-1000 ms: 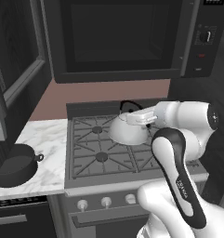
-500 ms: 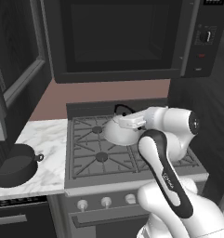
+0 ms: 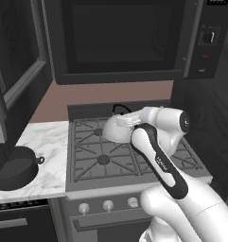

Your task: Pick the kettle from the cabinet and place it on a stove burner. Then pick the pot from the counter and place it on another stove burner. Finally, turn both burners on.

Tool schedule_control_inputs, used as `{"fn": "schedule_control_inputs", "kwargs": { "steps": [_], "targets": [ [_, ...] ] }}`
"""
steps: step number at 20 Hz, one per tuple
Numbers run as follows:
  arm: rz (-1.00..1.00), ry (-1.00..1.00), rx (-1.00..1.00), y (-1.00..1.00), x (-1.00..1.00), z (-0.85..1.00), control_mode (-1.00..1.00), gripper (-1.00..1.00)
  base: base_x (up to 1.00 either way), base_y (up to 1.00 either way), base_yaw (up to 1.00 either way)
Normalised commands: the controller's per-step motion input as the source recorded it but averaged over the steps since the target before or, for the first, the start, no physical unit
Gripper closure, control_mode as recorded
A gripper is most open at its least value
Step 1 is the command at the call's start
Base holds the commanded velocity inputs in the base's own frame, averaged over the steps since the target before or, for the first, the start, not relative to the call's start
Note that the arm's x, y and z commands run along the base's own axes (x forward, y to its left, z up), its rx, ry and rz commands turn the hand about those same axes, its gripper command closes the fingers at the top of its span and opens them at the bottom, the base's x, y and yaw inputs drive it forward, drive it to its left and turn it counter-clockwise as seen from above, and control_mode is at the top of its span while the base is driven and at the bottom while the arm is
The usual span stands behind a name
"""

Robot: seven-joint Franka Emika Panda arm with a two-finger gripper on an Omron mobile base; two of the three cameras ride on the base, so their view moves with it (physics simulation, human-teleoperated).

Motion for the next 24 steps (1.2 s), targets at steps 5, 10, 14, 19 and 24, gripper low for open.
{"fn": "schedule_control_inputs", "kwargs": {
  "steps": [5,10,14,19,24],
  "targets": [
    [0.01,0.06,0.0,0.0,0.42,-0.23,-1.0,1.0,0.0,0.0,0.0],
    [0.03,0.07,-0.01,0.0,0.3,-0.28,-1.0,1.0,0.0,0.0,0.0],
    [0.01,0.04,0.0,-0.01,0.32,-0.18,-1.0,1.0,0.0,0.0,0.0],
    [0.0,0.01,0.0,0.0,0.41,-0.15,-1.0,1.0,0.0,0.0,0.0],
    [0.0,0.0,0.0,0.0,0.48,-0.14,-1.0,1.0,0.0,0.0,0.0]
  ]
}}
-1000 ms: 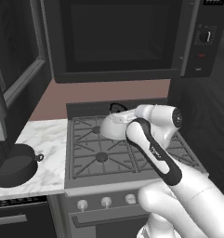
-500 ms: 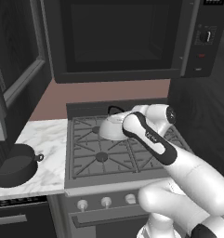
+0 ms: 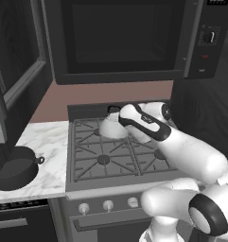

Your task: Pick the kettle from the cabinet and place it on a stove burner. Then pick the pot from the counter and place it on another stove burner. Finally, turn both burners on.

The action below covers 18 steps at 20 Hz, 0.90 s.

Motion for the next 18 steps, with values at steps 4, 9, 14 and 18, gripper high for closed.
{"fn": "schedule_control_inputs", "kwargs": {
  "steps": [4,9,14,18],
  "targets": [
    [0.0,0.0,0.0,0.0,0.47,-0.17,-1.0,1.0,0.0,0.0,0.0],
    [0.0,0.0,0.0,0.0,0.42,-0.21,-1.0,1.0,0.0,0.0,0.0],
    [0.0,-0.03,0.0,0.01,0.33,-0.25,-1.0,1.0,0.0,0.0,0.0],
    [0.0,-0.08,-0.01,0.0,0.28,-0.26,-1.0,1.0,0.0,0.0,0.0]
  ]
}}
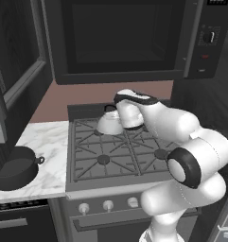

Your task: Pick the kettle from the cabinet and place it on a stove burner. Then pick the pot from the counter and place it on another stove burner. Finally, turn both burners on.

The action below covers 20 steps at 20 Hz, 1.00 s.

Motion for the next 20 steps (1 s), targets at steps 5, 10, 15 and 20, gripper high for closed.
{"fn": "schedule_control_inputs", "kwargs": {
  "steps": [5,10,15,20],
  "targets": [
    [0.0,-0.07,0.0,0.03,0.27,-0.26,-1.0,1.0,0.0,0.0,0.0],
    [0.0,-0.03,0.0,0.08,0.26,-0.28,-1.0,1.0,0.0,0.0,0.0],
    [0.0,0.0,0.0,0.13,0.27,-0.31,-1.0,1.0,0.0,0.0,0.0],
    [0.0,-0.01,0.0,0.14,0.35,-0.26,-1.0,1.0,0.0,0.0,0.0]
  ]
}}
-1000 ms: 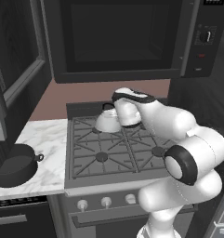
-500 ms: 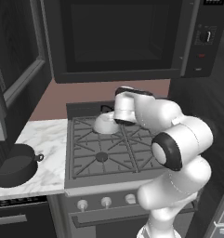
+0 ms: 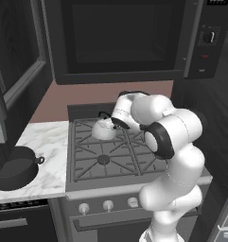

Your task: Pick the kettle from the cabinet and place it on a stove burner. Then pick the pot from the counter and place it on another stove burner. Finally, turn both burners on.

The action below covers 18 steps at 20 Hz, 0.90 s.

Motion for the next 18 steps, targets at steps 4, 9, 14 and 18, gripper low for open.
{"fn": "schedule_control_inputs", "kwargs": {
  "steps": [4,9,14,18],
  "targets": [
    [0.0,-0.03,0.0,0.11,0.37,-0.24,-1.0,1.0,0.0,0.0,0.0],
    [0.0,-0.03,0.0,0.09,0.35,-0.2,-1.0,1.0,0.0,0.0,0.0],
    [0.0,-0.03,0.0,0.08,0.36,-0.14,-1.0,1.0,0.0,0.0,0.0],
    [0.0,-0.03,0.0,0.04,0.4,-0.11,-1.0,1.0,0.0,0.0,0.0]
  ]
}}
